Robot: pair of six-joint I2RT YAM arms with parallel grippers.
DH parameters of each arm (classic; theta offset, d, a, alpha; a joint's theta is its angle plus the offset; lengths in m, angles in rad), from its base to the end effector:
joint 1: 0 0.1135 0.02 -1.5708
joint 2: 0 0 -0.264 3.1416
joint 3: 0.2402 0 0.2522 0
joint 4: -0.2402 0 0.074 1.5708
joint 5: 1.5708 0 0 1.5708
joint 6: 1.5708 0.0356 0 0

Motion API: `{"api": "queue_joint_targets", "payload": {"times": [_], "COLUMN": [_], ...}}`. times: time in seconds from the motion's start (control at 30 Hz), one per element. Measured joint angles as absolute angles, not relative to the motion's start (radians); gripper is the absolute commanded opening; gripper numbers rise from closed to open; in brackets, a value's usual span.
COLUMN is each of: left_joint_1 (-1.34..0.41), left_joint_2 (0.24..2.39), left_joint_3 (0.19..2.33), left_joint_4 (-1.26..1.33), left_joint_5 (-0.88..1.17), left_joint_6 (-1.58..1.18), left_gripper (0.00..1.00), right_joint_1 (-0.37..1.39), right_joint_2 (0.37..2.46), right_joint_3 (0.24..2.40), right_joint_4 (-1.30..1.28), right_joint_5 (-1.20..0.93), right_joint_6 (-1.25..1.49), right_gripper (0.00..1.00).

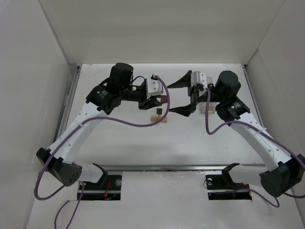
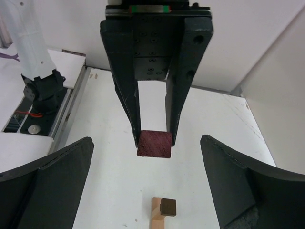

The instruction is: Build the wood block tower

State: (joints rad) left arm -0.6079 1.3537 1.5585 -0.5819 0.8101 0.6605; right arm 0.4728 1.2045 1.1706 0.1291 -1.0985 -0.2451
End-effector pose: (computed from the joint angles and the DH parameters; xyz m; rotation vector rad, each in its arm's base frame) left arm 0.2171 -0.1825 0.4436 1.5045 1.1511 -0.7470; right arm 0.2189 0.1476 0.4202 -1.3126 0.9356 0.9802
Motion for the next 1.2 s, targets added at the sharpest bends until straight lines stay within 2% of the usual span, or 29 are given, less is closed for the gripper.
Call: {"api": "queue_joint_targets", "payload": {"times": [0.33, 0.63, 0.73, 0.77, 0.8, 0.83, 1.03, 1.2], "left_joint_1": [-0.608, -0.608, -0.608, -0.608, -0.608, -0.608, -0.608, -0.609], "left_joint_2": [1.332, 1.333, 1.337, 1.339, 1.342, 1.346, 1.361, 1.364], "left_joint_3": [1.52, 1.519, 1.521, 1.523, 1.523, 1.523, 1.529, 1.542], "left_joint_4": [-0.694, -0.768, -0.787, -0.791, -0.795, -0.799, -0.809, -0.813], "left_joint_5": [0.558, 0.543, 0.57, 0.576, 0.581, 0.586, 0.595, 0.596], "left_joint_6": [0.805, 0.861, 0.871, 0.873, 0.875, 0.875, 0.873, 0.867], "left_gripper": [0.0, 0.0, 0.0, 0.0, 0.0, 0.0, 0.0, 0.0], "right_joint_1": [0.473, 0.524, 0.558, 0.572, 0.585, 0.598, 0.645, 0.656], "right_joint_2": [1.194, 1.242, 1.265, 1.273, 1.282, 1.292, 1.366, 1.386], "right_joint_3": [1.173, 1.216, 1.216, 1.216, 1.217, 1.219, 1.251, 1.253], "right_joint_4": [0.0, -0.116, -0.111, -0.106, -0.101, -0.098, -0.09, -0.09], "right_joint_5": [-0.938, -0.834, -0.807, -0.801, -0.794, -0.786, -0.739, -0.721], "right_joint_6": [-0.239, -0.239, -0.239, -0.24, -0.241, -0.241, -0.237, -0.236], "right_gripper": [1.0, 1.0, 0.9, 0.84, 0.72, 0.68, 0.61, 0.61]}}
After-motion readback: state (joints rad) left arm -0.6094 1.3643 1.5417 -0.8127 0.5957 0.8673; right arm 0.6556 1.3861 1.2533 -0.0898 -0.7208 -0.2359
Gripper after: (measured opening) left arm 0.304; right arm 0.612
